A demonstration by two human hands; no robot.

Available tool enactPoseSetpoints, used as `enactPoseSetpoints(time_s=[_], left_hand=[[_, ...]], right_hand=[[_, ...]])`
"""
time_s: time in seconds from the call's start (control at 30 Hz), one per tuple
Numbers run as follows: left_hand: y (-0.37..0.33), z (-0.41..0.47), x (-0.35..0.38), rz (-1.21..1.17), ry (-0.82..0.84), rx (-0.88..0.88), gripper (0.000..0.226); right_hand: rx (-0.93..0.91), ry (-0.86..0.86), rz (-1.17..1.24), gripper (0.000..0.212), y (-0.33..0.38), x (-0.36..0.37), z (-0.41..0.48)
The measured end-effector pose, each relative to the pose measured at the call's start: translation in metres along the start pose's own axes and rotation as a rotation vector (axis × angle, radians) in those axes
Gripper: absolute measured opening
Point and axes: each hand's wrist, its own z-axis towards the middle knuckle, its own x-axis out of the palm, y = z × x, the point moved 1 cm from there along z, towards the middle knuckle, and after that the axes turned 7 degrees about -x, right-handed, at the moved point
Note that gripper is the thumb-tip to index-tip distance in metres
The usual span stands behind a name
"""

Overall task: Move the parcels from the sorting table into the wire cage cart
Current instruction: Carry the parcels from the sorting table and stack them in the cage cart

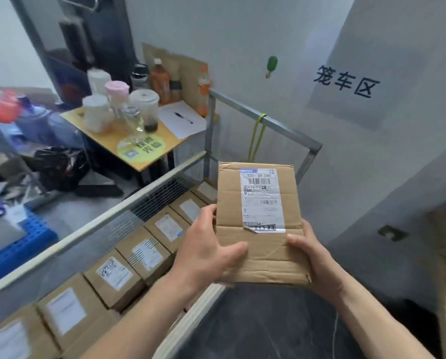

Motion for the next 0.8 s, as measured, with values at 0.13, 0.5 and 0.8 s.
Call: enactPoseSetpoints(time_s=[0.13,0.5,0.8], left_hand=[[0.031,-0.003,-0.049,-0.003,-0.103,-0.053,0.080],[0.117,-0.029,-0.126,0.034,-0.369,-0.329,0.084],[0.177,-0.048,-0.112,-0.083,-0.475,-0.593,0.062]], right_hand=[[0.063,0.070,0.015,0.102,-0.011,0.056,0.035],[0.213,0.397,-0.107,0.103,-0.065,0.161,0.111],[0.390,0.707,-0.200,0.092,-0.138,0.201,0.147]])
